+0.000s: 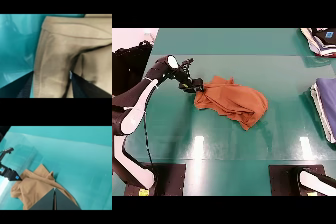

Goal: Fold the shirts.

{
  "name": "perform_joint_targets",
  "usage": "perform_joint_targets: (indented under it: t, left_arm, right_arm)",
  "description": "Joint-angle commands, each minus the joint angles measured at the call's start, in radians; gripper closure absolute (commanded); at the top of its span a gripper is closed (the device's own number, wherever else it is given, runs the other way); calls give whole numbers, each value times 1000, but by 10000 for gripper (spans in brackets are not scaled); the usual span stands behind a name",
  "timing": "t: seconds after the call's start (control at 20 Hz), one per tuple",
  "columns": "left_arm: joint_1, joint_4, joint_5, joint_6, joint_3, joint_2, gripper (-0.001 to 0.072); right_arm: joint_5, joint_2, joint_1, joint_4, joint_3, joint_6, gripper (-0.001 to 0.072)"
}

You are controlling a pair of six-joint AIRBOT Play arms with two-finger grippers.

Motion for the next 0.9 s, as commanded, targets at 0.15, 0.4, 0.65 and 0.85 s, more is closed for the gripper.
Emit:
perform_joint_targets:
  t: [0.15,0.4,0.65,0.85]
  left_arm:
    - [-17,-29,22,28,14,-2,677]
    - [-17,-16,-33,76,204,5,677]
    - [-17,-26,-54,80,264,5,677]
    - [-17,-26,-62,80,264,4,677]
  right_arm:
    - [87,-90,1,-56,1,23,696]
    - [147,-156,11,-215,-174,72,681]
    - [11,-263,15,-95,-544,85,305]
    - [-132,-341,76,-42,-654,51,419]
